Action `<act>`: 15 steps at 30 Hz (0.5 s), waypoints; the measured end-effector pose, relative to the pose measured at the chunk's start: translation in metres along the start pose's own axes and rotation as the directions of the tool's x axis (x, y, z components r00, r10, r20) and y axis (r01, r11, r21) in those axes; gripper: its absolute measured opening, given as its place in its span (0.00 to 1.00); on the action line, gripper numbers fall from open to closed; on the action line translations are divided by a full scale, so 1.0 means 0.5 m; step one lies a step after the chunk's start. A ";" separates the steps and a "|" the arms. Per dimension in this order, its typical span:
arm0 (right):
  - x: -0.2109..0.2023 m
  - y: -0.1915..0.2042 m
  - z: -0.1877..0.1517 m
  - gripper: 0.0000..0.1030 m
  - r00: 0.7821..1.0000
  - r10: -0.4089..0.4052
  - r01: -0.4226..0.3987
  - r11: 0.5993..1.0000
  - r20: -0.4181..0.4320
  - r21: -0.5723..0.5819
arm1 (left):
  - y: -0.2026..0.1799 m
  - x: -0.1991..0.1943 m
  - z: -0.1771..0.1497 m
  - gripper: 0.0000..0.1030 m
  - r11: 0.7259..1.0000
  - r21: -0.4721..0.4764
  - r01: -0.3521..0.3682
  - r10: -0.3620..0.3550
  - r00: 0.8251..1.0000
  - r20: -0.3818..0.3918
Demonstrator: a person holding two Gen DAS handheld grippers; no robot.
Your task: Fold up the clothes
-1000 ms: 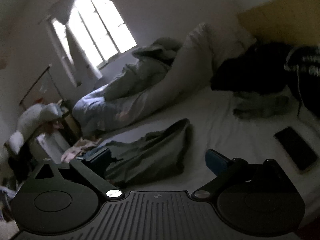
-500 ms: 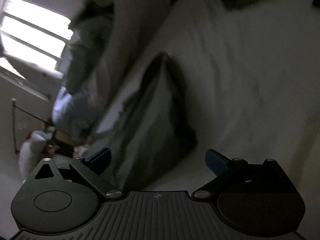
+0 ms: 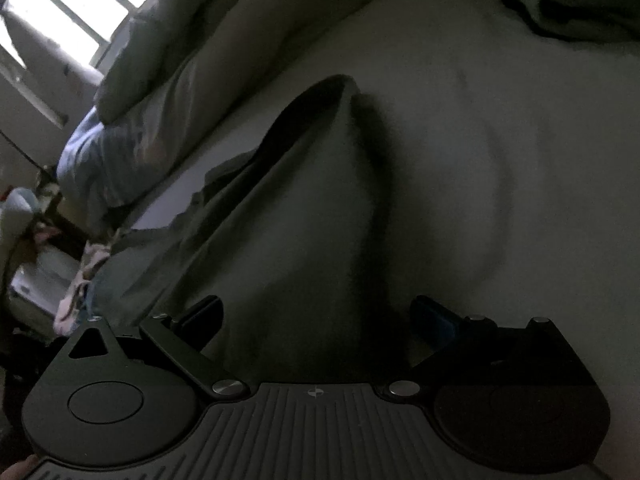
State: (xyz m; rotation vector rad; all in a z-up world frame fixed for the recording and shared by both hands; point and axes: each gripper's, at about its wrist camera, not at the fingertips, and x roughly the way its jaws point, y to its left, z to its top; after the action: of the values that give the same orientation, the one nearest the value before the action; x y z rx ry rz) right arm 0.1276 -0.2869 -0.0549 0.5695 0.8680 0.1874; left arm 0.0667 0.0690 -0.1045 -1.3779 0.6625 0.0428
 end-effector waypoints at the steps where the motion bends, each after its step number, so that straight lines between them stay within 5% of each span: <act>1: 0.004 0.007 0.000 0.96 1.000 -0.010 0.010 1.000 0.004 -0.012 | 0.001 -0.001 0.001 1.00 1.000 0.000 0.006 -0.006 1.000 -0.001; 3: 0.001 0.015 -0.003 0.88 1.000 -0.026 0.027 0.999 0.016 -0.032 | 0.003 -0.002 0.003 1.00 1.000 -0.002 0.014 -0.014 1.000 -0.008; 5: -0.005 0.014 -0.005 0.62 0.999 -0.041 0.042 0.998 0.022 -0.041 | 0.004 -0.001 0.005 1.00 1.000 -0.004 0.022 -0.022 1.000 -0.014; 10: -0.013 0.005 -0.004 0.22 1.000 -0.008 0.008 0.999 -0.002 -0.042 | 0.006 -0.004 0.002 1.00 0.999 0.017 0.036 -0.035 0.999 -0.019; 15: -0.048 0.008 -0.002 0.17 0.998 0.061 -0.060 0.996 0.006 -0.061 | 0.004 -0.004 0.007 1.00 0.999 0.018 0.050 -0.049 0.998 -0.042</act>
State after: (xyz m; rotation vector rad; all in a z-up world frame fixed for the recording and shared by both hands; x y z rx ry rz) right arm 0.1121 -0.2923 -0.0373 0.5396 0.8355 0.2659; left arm 0.0656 0.0732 -0.1050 -1.3790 0.6618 -0.0323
